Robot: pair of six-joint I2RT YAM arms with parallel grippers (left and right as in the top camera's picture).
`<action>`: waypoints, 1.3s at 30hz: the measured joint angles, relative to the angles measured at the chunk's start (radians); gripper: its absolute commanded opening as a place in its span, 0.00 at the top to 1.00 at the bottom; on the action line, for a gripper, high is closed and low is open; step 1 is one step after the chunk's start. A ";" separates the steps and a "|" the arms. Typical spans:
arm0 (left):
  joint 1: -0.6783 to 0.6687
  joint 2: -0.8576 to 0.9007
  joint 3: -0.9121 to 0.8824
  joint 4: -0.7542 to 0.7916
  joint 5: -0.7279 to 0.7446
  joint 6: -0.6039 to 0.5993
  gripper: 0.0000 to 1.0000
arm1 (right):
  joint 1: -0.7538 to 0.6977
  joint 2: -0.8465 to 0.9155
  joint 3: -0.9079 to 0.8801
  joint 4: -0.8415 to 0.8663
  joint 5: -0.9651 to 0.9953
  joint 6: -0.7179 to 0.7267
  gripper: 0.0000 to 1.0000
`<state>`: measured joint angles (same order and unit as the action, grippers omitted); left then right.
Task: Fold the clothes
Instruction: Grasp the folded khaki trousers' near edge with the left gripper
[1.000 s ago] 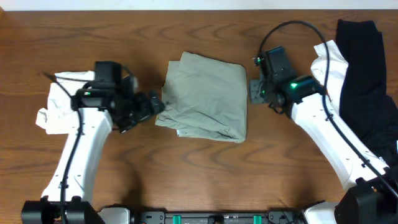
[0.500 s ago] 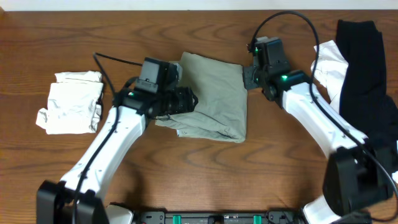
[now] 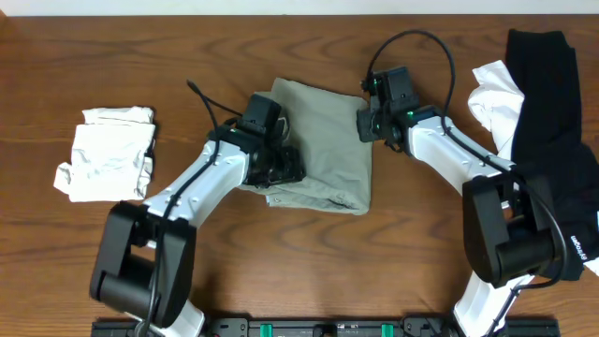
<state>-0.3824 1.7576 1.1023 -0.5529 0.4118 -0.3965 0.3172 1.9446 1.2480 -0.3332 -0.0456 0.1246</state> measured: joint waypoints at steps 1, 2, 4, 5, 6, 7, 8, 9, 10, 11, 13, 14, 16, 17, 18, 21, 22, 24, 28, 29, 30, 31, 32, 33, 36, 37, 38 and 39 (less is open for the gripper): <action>0.000 0.008 0.000 0.001 0.000 0.000 0.43 | 0.000 0.004 0.000 -0.012 -0.009 0.000 0.99; 0.000 0.017 0.000 0.003 0.000 0.000 0.43 | 0.000 0.008 0.000 -0.023 -0.018 0.000 0.99; 0.000 0.023 0.000 0.005 0.000 0.000 0.43 | 0.001 0.017 0.000 -0.056 -0.031 0.000 0.99; 0.000 0.023 0.000 0.006 0.000 0.000 0.43 | 0.001 0.021 0.000 -0.071 -0.035 0.000 0.99; 0.000 0.023 0.000 0.010 0.000 0.000 0.43 | 0.001 0.025 0.000 -0.087 -0.038 0.000 0.99; 0.000 0.023 0.000 0.013 0.000 0.000 0.43 | 0.001 0.027 0.000 -0.103 -0.042 0.000 0.99; 0.000 0.023 0.000 0.015 -0.005 0.000 0.42 | 0.002 0.028 0.000 -0.127 -0.045 0.000 0.99; 0.000 0.023 0.000 0.016 -0.013 0.000 0.42 | 0.002 0.028 0.000 -0.144 -0.047 0.000 0.99; 0.000 0.023 0.000 0.017 -0.029 0.000 0.42 | 0.002 0.028 0.000 -0.167 -0.048 0.000 0.99; 0.000 0.023 0.000 0.017 -0.039 0.001 0.42 | 0.002 0.028 0.000 -0.185 -0.051 0.000 0.99; 0.000 0.023 0.000 0.018 -0.067 0.005 0.42 | 0.002 0.028 0.000 -0.229 -0.057 0.000 0.99; 0.000 0.023 0.000 0.018 -0.079 0.007 0.42 | 0.002 0.028 0.000 -0.249 -0.063 0.000 0.99; 0.002 0.023 0.000 0.018 -0.101 0.017 0.42 | 0.003 0.028 0.000 -0.272 -0.077 0.000 0.99; 0.005 0.023 0.000 0.017 -0.107 0.021 0.42 | 0.005 0.028 0.000 -0.279 -0.084 0.000 0.99; 0.010 0.023 0.000 0.016 -0.112 0.027 0.42 | 0.007 0.028 0.000 -0.288 -0.091 0.000 0.99; 0.032 0.023 0.000 0.013 -0.129 0.035 0.42 | 0.018 0.028 0.000 -0.307 -0.105 0.002 0.99; 0.040 0.023 0.000 0.012 -0.130 0.035 0.42 | 0.023 0.028 0.000 -0.311 -0.107 0.002 0.99; 0.062 0.023 0.000 0.013 -0.133 0.037 0.42 | 0.040 0.028 0.000 -0.326 -0.113 0.010 0.99; 0.108 0.023 0.000 0.029 -0.135 0.065 0.42 | 0.080 0.028 0.000 -0.353 -0.118 0.049 0.99; 0.119 0.023 0.000 0.034 -0.135 0.069 0.42 | 0.090 0.028 0.000 -0.359 -0.119 0.061 0.99; 0.134 0.023 0.000 0.039 -0.135 0.074 0.42 | 0.102 0.028 0.000 -0.369 -0.122 0.082 0.99; 0.152 0.023 0.000 0.045 -0.134 0.080 0.42 | 0.114 0.028 0.000 -0.378 -0.122 0.103 0.99; 0.171 0.023 0.000 0.051 -0.128 0.083 0.41 | 0.125 0.028 0.000 -0.385 -0.123 0.120 0.99; 0.189 0.023 0.000 0.057 -0.123 0.084 0.41 | 0.136 0.028 0.000 -0.390 -0.127 0.137 0.99; 0.252 0.023 0.001 0.064 -0.084 0.091 0.35 | 0.173 0.028 0.000 -0.392 -0.146 0.168 0.99; 0.272 0.023 0.003 0.063 -0.071 0.091 0.35 | 0.188 0.028 0.000 -0.392 -0.152 0.177 0.99; 0.293 0.023 0.008 0.063 -0.053 0.092 0.32 | 0.201 0.028 0.000 -0.393 -0.157 0.181 0.99; 0.308 0.023 0.013 0.063 -0.036 0.093 0.31 | 0.216 0.028 0.000 -0.392 -0.162 0.185 0.99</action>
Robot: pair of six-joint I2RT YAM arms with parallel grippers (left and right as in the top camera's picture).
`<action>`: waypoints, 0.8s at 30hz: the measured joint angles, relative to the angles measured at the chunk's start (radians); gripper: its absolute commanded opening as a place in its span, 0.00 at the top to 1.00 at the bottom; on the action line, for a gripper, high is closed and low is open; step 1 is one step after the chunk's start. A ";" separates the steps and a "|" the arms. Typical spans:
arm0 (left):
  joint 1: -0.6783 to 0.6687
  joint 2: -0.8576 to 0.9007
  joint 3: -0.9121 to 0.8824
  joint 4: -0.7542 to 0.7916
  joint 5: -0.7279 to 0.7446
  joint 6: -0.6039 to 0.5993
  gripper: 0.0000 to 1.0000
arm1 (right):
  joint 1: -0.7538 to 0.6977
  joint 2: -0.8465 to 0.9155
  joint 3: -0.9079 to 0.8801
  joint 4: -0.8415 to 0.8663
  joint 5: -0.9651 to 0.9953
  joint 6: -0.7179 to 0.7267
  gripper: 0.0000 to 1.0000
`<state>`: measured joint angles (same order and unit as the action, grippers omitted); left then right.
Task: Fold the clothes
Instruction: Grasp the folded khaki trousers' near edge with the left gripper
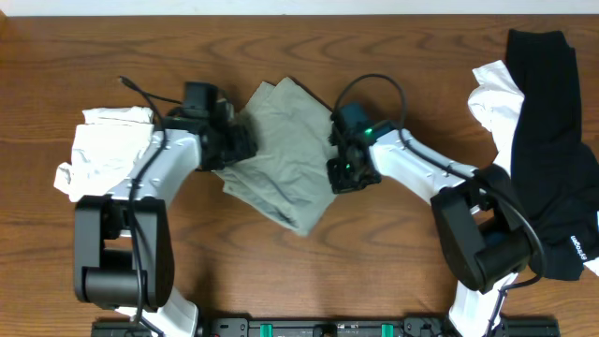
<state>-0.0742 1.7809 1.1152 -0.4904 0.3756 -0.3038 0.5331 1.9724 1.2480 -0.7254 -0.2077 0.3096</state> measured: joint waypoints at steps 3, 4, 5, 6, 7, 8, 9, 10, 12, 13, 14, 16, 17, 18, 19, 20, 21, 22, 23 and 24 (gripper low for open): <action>0.042 -0.001 0.021 0.000 0.064 0.018 0.14 | 0.027 -0.006 0.000 -0.001 -0.002 0.006 0.99; 0.049 -0.005 0.026 0.000 0.080 0.022 0.07 | 0.029 -0.012 0.000 -0.002 -0.002 0.009 0.99; 0.054 -0.016 0.029 -0.001 0.095 0.029 0.01 | 0.029 -0.024 0.000 -0.004 0.006 0.012 0.99; 0.056 -0.030 0.029 -0.002 0.102 0.029 0.02 | 0.026 -0.042 0.000 -0.004 0.018 0.013 0.98; 0.056 -0.056 0.029 -0.007 0.113 0.038 0.02 | 0.023 -0.062 -0.001 -0.004 0.031 0.013 0.96; 0.056 -0.092 0.029 -0.014 0.120 0.041 0.02 | 0.019 -0.093 -0.002 -0.004 0.051 0.012 0.91; 0.056 -0.123 0.029 -0.026 0.124 0.043 0.02 | 0.016 -0.123 -0.002 -0.003 0.069 0.011 0.81; 0.056 -0.165 0.030 -0.047 0.128 0.044 0.02 | 0.008 -0.167 -0.002 0.000 0.090 0.010 0.74; 0.056 -0.269 0.039 -0.139 0.121 0.037 0.02 | -0.012 -0.262 -0.002 0.014 0.128 -0.011 0.72; 0.056 -0.304 0.041 -0.184 0.113 0.026 0.02 | -0.028 -0.312 -0.002 0.030 0.145 -0.030 0.73; 0.056 -0.340 0.045 -0.236 0.103 0.010 0.02 | -0.040 -0.347 -0.002 0.043 0.154 -0.042 0.73; 0.056 -0.392 0.052 -0.348 0.077 -0.028 0.02 | -0.079 -0.424 -0.001 0.083 0.175 -0.087 0.73; 0.056 -0.400 0.051 -0.384 0.069 -0.041 0.02 | -0.094 -0.445 0.000 0.099 0.181 -0.103 0.73; 0.056 -0.402 0.042 -0.417 0.061 -0.063 0.02 | -0.118 -0.467 0.000 0.121 0.189 -0.129 0.74; 0.056 -0.400 0.035 -0.422 0.057 -0.070 0.02 | -0.126 -0.471 0.000 0.127 0.192 -0.138 0.75; 0.056 -0.394 0.018 -0.423 0.053 -0.087 0.02 | -0.142 -0.472 0.000 0.138 0.198 -0.152 0.76; 0.056 -0.386 -0.011 -0.418 0.048 -0.107 0.02 | -0.154 -0.470 0.000 0.144 0.198 -0.161 0.77; 0.056 -0.380 -0.043 -0.407 0.045 -0.126 0.02 | -0.169 -0.465 0.000 0.147 0.202 -0.170 0.77; 0.056 -0.370 -0.083 -0.390 0.044 -0.145 0.02 | -0.183 -0.460 0.000 0.147 0.202 -0.176 0.78; 0.056 -0.363 -0.124 -0.358 0.047 -0.162 0.02 | -0.196 -0.456 0.000 0.146 0.204 -0.182 0.78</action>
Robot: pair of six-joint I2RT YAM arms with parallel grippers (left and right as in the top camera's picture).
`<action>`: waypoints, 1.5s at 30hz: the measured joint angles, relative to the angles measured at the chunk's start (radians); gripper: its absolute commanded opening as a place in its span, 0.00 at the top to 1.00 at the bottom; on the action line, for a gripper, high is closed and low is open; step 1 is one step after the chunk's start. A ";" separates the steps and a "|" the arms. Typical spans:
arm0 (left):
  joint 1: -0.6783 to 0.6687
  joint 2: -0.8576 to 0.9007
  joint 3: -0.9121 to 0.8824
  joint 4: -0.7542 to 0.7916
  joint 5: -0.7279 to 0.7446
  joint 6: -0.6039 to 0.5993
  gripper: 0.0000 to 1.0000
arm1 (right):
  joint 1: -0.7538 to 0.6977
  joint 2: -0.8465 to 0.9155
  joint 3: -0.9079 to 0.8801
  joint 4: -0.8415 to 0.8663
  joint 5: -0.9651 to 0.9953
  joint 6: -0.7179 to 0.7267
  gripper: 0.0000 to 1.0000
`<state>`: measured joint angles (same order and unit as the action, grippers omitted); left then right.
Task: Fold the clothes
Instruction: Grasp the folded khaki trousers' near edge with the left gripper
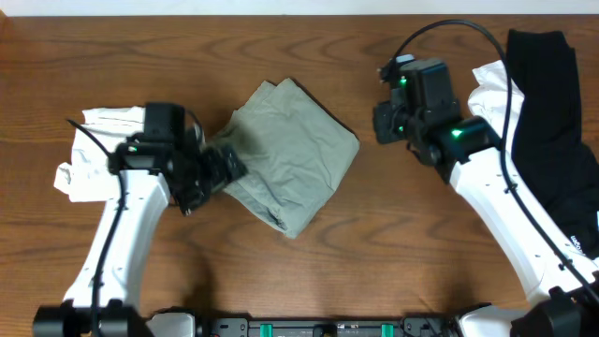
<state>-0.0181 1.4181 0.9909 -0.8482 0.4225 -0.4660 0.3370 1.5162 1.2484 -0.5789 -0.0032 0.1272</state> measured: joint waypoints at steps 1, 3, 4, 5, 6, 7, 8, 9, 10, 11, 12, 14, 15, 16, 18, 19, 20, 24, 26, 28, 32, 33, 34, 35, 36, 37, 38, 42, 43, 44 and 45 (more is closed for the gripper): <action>-0.001 0.005 -0.038 0.033 0.005 -0.012 0.02 | -0.014 0.003 0.000 0.000 0.002 -0.005 0.78; -0.005 0.016 -0.114 0.100 0.016 -0.048 0.02 | -0.027 0.004 0.000 0.000 0.004 -0.010 0.78; -0.006 0.017 -0.140 0.130 0.019 -0.061 0.02 | -0.030 0.004 0.000 0.000 0.004 -0.011 0.78; -0.010 0.017 -0.170 0.159 0.023 -0.080 0.02 | -0.030 0.004 0.000 0.000 0.004 -0.012 0.78; -0.013 0.017 -0.197 0.196 0.029 -0.097 0.02 | -0.030 0.004 0.000 0.000 0.002 -0.014 0.79; -0.018 0.017 -0.215 0.230 0.036 -0.108 0.02 | -0.030 0.004 0.000 0.000 -0.001 -0.015 0.79; -0.023 0.018 -0.235 0.266 0.045 -0.117 0.02 | -0.030 0.004 0.000 0.000 -0.004 -0.017 0.80; -0.030 0.018 -0.247 0.290 0.051 -0.127 0.02 | -0.030 0.004 0.000 0.000 -0.005 -0.018 0.80; -0.037 0.018 -0.255 0.306 0.054 -0.135 0.02 | -0.030 0.004 0.000 0.000 -0.006 -0.018 0.80; -0.046 0.018 -0.261 0.319 0.059 -0.141 0.02 | -0.030 0.004 0.000 0.000 -0.007 -0.018 0.80; -0.054 0.019 -0.264 0.327 0.064 -0.148 0.02 | -0.030 0.004 0.000 0.000 -0.009 -0.018 0.80; -0.069 0.024 -0.265 0.348 0.070 -0.165 0.02 | -0.030 0.004 0.000 0.000 -0.015 -0.018 0.80; -0.076 0.032 -0.265 0.361 0.072 -0.171 0.02 | -0.030 0.004 0.000 0.000 -0.018 -0.018 0.81; -0.079 0.039 -0.265 0.372 0.073 -0.179 0.02 | -0.030 0.004 0.000 0.000 -0.020 -0.018 0.81; -0.090 0.071 -0.265 0.392 0.076 -0.195 0.02 | -0.030 0.004 0.000 0.009 -0.023 -0.018 0.82; -0.094 0.087 -0.265 0.400 0.076 -0.199 0.02 | -0.030 0.005 0.000 0.020 -0.023 -0.018 0.83; -0.100 0.109 -0.265 0.412 0.076 -0.206 0.02 | -0.030 0.005 0.000 0.033 -0.024 -0.019 0.84; -0.118 0.155 -0.256 0.456 0.099 -0.228 0.02 | -0.030 0.017 0.000 0.103 -0.026 -0.028 0.86; -0.127 0.169 -0.249 0.488 0.113 -0.239 0.02 | -0.030 0.035 0.000 0.137 -0.027 -0.031 0.86; -0.134 0.184 -0.242 0.519 0.127 -0.243 0.02 | -0.030 0.071 0.000 0.179 -0.027 -0.032 0.87; -0.143 0.197 -0.238 0.560 0.140 -0.245 0.02 | -0.030 0.183 0.000 0.258 -0.029 -0.034 0.89; -0.143 0.198 -0.238 0.562 0.142 -0.245 0.02 | -0.030 0.203 0.000 0.270 -0.031 -0.033 0.89; -0.143 0.198 -0.238 0.562 0.143 -0.245 0.02 | -0.030 0.235 0.000 0.294 -0.041 -0.033 0.89; -0.143 0.198 -0.238 0.562 0.144 -0.245 0.02 | -0.030 0.262 0.000 0.317 -0.053 -0.033 0.90; -0.143 0.198 -0.238 0.562 0.144 -0.245 0.02 | -0.030 0.291 0.000 0.342 -0.074 -0.034 0.90; -0.143 0.198 -0.238 0.562 0.144 -0.245 0.02 | -0.030 0.312 0.000 0.360 -0.089 -0.033 0.90; -0.143 0.198 -0.238 0.562 0.144 -0.246 0.02 | -0.030 0.337 0.000 0.378 -0.110 -0.032 0.91; -0.143 0.198 -0.237 0.550 0.144 -0.248 0.02 | -0.027 0.414 0.000 0.411 -0.162 -0.022 0.92; -0.143 0.199 -0.234 0.540 0.144 -0.248 0.02 | -0.027 0.428 0.000 0.411 -0.167 -0.021 0.92; -0.143 0.200 -0.231 0.526 0.145 -0.248 0.02 | -0.026 0.441 0.000 0.412 -0.173 -0.021 0.92; -0.143 0.201 -0.230 0.517 0.146 -0.248 0.02 | -0.025 0.454 0.000 0.412 -0.179 -0.019 0.92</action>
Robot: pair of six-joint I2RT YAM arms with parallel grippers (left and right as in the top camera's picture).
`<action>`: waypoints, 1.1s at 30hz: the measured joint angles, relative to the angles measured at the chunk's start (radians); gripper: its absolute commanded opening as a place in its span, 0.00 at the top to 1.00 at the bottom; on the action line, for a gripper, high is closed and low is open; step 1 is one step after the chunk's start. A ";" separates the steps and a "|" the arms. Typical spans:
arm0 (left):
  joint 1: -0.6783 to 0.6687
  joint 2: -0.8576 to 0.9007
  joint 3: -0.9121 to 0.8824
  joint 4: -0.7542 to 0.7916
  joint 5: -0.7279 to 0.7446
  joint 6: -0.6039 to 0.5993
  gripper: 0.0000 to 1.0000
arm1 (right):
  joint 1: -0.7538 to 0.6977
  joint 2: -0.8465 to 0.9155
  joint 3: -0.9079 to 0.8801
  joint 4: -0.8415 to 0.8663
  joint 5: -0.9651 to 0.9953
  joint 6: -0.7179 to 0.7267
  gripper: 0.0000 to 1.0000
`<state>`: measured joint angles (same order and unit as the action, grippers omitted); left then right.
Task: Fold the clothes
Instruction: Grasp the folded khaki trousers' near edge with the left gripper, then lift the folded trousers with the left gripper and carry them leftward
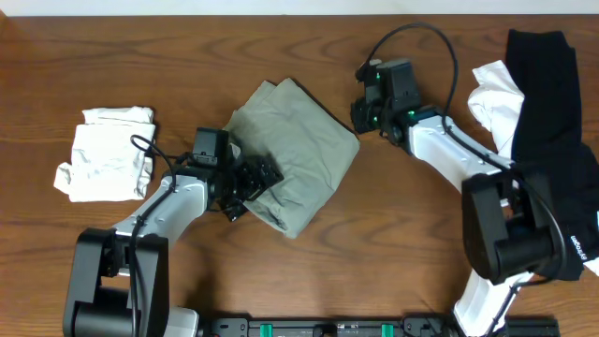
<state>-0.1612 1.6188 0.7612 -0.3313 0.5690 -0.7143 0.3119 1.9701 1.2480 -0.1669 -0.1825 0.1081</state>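
A folded grey-green garment (299, 150) lies turned like a diamond in the middle of the table. My left gripper (257, 181) sits over its lower-left edge, fingers on or just above the cloth; the overhead view does not show the jaws. My right gripper (359, 116) hovers just above the garment's right corner, apart from the cloth, and its jaws are also hidden by the wrist. A folded white garment (105, 154) rests at the far left.
A crumpled white garment (496, 98) and a long black garment (552, 140) lie at the right edge, partly under the right arm. The table's far edge (281, 13) runs along the top.
My left gripper moved right, from the garment's left corner to its lower-left edge. My right gripper shifted left and sits closer to the garment's right corner. The garment itself has not moved.
First the grey-green garment lay squarer, with both grippers at its left and right sides. Then it lay turned diagonally, both grippers still at its edges. After that the right arm stood away to the right. Now both grippers are at the garment again.
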 measured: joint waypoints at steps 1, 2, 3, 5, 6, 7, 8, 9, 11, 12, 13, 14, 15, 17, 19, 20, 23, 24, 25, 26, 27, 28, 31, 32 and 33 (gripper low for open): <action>0.000 0.000 0.001 -0.008 0.002 -0.001 0.02 | 0.002 0.014 0.000 0.000 -0.005 0.002 0.92; 0.000 0.000 0.002 -0.012 0.002 -0.005 0.02 | 0.002 0.024 0.000 0.000 -0.008 0.003 0.93; 0.000 0.000 0.002 -0.013 0.002 -0.008 0.02 | 0.002 0.030 0.000 0.000 -0.010 0.004 0.93; 0.000 0.000 0.002 -0.008 0.001 -0.019 0.02 | 0.002 0.043 0.000 -0.003 -0.021 0.006 0.93; 0.000 0.000 0.002 -0.006 0.001 -0.023 0.02 | 0.002 0.045 0.000 -0.005 -0.028 0.006 0.93; 0.000 0.000 0.002 -0.003 0.001 -0.024 0.02 | 0.003 0.046 0.000 -0.008 -0.034 0.006 0.93; 0.000 0.000 0.001 -0.001 0.001 -0.027 0.02 | 0.003 0.047 0.000 -0.015 -0.042 0.006 0.93; 0.000 0.001 0.001 0.003 0.001 -0.031 0.02 | 0.005 0.047 0.000 -0.024 -0.048 0.006 0.93; 0.000 0.002 0.001 0.014 0.001 -0.038 0.02 | 0.009 0.047 0.000 -0.051 -0.058 0.006 0.92; -0.001 0.003 0.001 0.017 0.000 -0.042 0.02 | 0.011 0.047 0.000 -0.064 -0.061 0.006 0.92; -0.001 0.003 0.001 0.018 -0.001 -0.044 0.02 | 0.013 0.047 0.000 -0.080 -0.069 0.005 0.93; -0.002 0.003 0.001 0.018 -0.004 -0.046 0.02 | 0.016 0.047 0.000 -0.094 -0.074 0.004 0.93; -0.003 0.002 0.001 0.018 -0.007 -0.047 0.02 | 0.019 0.047 0.000 -0.106 -0.079 0.002 0.92; -0.005 0.002 0.001 0.018 -0.014 -0.049 0.02 | 0.025 0.047 0.000 -0.123 -0.083 -0.001 0.93; -0.006 0.002 0.001 0.014 -0.016 -0.049 0.02 | 0.032 0.047 0.000 -0.131 -0.087 -0.006 0.93; -0.006 0.002 0.002 0.010 -0.016 -0.049 0.02 | 0.035 0.047 0.000 -0.132 -0.088 -0.007 0.93; -0.006 0.002 0.007 -0.011 -0.024 -0.048 0.02 | 0.039 0.047 0.000 -0.132 -0.091 -0.008 0.93; -0.006 0.002 0.007 -0.017 -0.027 -0.048 0.02 | 0.039 0.047 0.000 -0.133 -0.092 -0.008 0.93; -0.006 0.002 0.008 -0.020 -0.029 -0.048 0.02 | 0.039 0.047 0.000 -0.134 -0.091 -0.008 0.93; -0.006 0.002 0.009 -0.021 -0.030 -0.048 0.02 | 0.039 0.047 0.000 -0.136 -0.092 -0.008 0.93; -0.006 0.002 0.009 -0.021 -0.031 -0.048 0.02 | 0.039 0.047 0.000 -0.140 -0.092 -0.008 0.93; -0.006 0.002 0.009 -0.021 -0.031 -0.048 0.02 | 0.039 0.047 0.000 -0.148 -0.093 -0.009 0.94; -0.006 0.002 0.009 -0.016 -0.032 -0.049 0.02 | 0.039 0.047 0.000 -0.162 -0.095 -0.011 0.95; -0.006 0.002 0.009 -0.014 -0.033 -0.049 0.02 | 0.039 0.047 0.000 -0.163 -0.095 -0.011 0.95; -0.007 0.002 0.009 -0.011 -0.034 -0.050 0.02 | 0.039 0.047 0.000 -0.164 -0.095 -0.011 0.95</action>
<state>-0.1684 1.6203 0.7704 -0.3428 0.5350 -0.7639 0.3511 2.0171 1.2480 -0.3305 -0.2779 0.0971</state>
